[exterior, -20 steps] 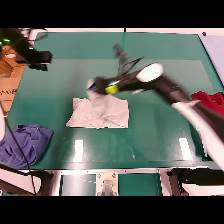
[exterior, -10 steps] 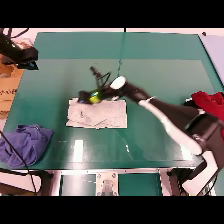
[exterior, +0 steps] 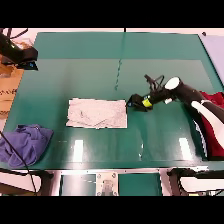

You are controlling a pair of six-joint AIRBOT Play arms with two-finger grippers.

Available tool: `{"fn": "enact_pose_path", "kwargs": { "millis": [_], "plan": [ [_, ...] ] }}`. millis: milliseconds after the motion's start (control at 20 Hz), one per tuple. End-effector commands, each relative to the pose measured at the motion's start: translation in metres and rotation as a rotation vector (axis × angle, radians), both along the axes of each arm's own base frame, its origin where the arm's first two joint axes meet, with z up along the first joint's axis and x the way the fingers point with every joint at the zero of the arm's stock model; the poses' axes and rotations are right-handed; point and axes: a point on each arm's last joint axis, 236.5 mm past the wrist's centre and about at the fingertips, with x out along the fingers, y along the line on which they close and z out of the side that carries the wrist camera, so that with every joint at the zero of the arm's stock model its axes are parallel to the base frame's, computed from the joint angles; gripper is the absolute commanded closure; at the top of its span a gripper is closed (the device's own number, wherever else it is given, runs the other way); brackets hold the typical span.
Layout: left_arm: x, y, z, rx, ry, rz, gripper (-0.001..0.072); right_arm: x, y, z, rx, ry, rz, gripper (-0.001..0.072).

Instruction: Fold the shirts.

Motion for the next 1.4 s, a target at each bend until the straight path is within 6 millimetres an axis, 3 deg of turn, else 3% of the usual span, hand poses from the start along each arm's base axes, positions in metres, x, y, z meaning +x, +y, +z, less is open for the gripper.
{"fn": "enact_pose_path", "kwargs": {
  "millis": [0, 200, 250, 300, 400, 500, 600, 650, 750, 850, 1050, 1150, 1250, 1350],
  "plan": [
    [0.000, 0.001, 0.000, 0.003, -0.002, 0.002, 0.0686, -0.014, 0.019, -0.027, 0.109, 0.045, -0.068, 0.0095],
    [-0.002, 0.001, -0.002, 0.002, 0.012, 0.001, 0.0686, -0.007, 0.089, -0.022, 0.238, 0.028, -0.046, 0.0099],
    [-0.003, 0.000, -0.004, 0.001, 0.019, 0.000, 0.0685, -0.004, 0.101, -0.017, 0.254, 0.019, -0.031, 0.0349],
    [-0.005, 0.000, -0.005, 0.001, 0.026, -0.002, 0.0686, 0.001, 0.110, -0.007, 0.267, -0.017, -0.006, 0.0685],
    [-0.004, 0.000, -0.005, 0.001, 0.025, -0.002, 0.0686, 0.019, 0.119, 0.032, 0.310, -0.104, 0.026, 0.0701],
    [-0.005, 0.000, -0.005, 0.001, 0.025, -0.001, 0.0685, 0.051, 0.102, 0.093, 0.337, -0.249, -0.006, 0.0702],
    [-0.004, 0.000, -0.005, 0.001, 0.025, -0.002, 0.0686, 0.081, 0.051, 0.157, 0.318, -0.377, -0.081, 0.0701],
    [-0.005, 0.000, -0.005, -0.001, 0.025, -0.002, 0.0685, 0.092, 0.013, 0.186, 0.283, -0.439, -0.130, 0.0701],
    [-0.005, -0.001, -0.005, -0.002, 0.025, -0.003, 0.0686, 0.107, -0.073, 0.230, 0.204, -0.530, -0.269, 0.0702],
    [-0.004, 0.000, -0.005, -0.002, 0.024, -0.002, 0.0686, 0.111, -0.164, 0.259, 0.137, -0.588, -0.425, 0.0701],
    [-0.003, 0.000, -0.005, -0.002, 0.018, -0.001, 0.0685, 0.088, -0.326, 0.278, 0.026, -0.635, -0.736, 0.0701],
    [-0.003, 0.000, -0.005, -0.002, 0.017, -0.001, 0.0685, 0.064, -0.388, 0.276, -0.022, -0.635, -0.872, 0.0701],
    [-0.002, 0.000, -0.005, -0.002, 0.014, -0.001, 0.0686, 0.036, -0.428, 0.274, -0.049, -0.619, -0.965, 0.0701],
    [-0.001, 0.000, -0.004, -0.002, 0.011, 0.000, 0.0686, 0.008, -0.452, 0.270, -0.046, -0.578, -1.032, 0.0701]
  ]
}}
